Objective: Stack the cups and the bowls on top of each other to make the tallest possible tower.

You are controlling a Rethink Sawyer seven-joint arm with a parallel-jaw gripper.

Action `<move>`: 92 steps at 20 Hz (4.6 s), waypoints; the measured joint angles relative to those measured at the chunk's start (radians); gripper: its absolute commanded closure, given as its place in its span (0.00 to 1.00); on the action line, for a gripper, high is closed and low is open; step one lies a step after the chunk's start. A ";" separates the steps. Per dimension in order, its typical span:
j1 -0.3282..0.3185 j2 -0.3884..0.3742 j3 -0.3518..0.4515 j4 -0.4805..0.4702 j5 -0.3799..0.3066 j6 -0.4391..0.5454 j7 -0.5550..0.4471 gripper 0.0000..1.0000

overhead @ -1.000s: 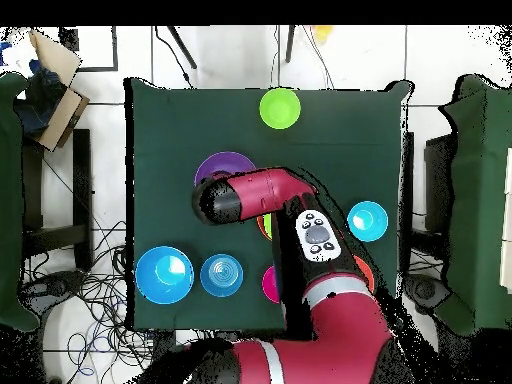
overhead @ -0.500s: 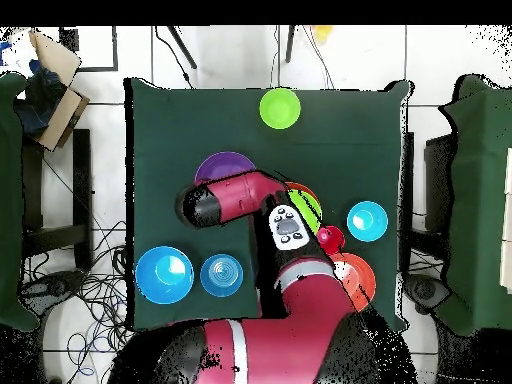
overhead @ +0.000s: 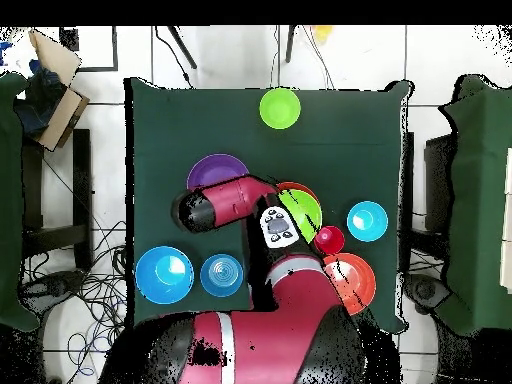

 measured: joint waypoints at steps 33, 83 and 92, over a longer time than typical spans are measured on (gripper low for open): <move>0.069 -0.130 -0.072 0.020 0.010 0.000 0.000 0.00; 0.145 0.025 -0.128 -0.104 0.062 -0.113 0.001 1.00; 0.073 -0.124 -0.088 -0.031 0.109 -0.020 0.001 1.00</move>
